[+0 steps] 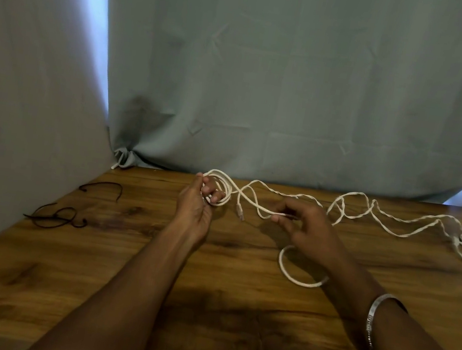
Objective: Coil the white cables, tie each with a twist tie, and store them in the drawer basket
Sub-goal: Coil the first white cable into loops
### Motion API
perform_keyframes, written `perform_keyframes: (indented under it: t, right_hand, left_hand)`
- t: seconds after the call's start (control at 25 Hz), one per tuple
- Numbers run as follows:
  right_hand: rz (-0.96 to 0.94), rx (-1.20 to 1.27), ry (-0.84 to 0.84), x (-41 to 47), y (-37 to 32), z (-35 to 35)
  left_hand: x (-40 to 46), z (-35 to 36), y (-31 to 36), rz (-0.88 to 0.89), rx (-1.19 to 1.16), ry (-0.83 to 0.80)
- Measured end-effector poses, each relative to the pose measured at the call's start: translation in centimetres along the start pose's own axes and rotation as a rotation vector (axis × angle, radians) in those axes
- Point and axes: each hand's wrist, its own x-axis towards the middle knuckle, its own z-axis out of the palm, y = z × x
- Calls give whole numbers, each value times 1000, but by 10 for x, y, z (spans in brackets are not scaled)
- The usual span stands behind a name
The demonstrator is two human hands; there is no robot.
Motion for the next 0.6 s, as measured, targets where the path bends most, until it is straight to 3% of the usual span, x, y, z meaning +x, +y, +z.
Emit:
perform_keyframes:
  t: [0.12, 0.32, 0.4, 0.52, 0.6]
  right_hand:
    - [-188, -146, -31, 3, -2, 3]
    - [-345, -274, -150, 4, -15, 13]
    - [-312, -222, -138, 4, -16, 14]
    - [-173, 31, 9, 3, -19, 11]
    - [-72, 205, 122, 4, -22, 9]
  left_hand:
    - [-11, 10, -1, 64, 208, -4]
    - [-33, 18, -18, -4, 598, -234]
    - [-36, 17, -23, 0, 692, -245]
    - [-31, 11, -29, 58, 859, -267]
    - [-37, 11, -34, -2, 900, -388]
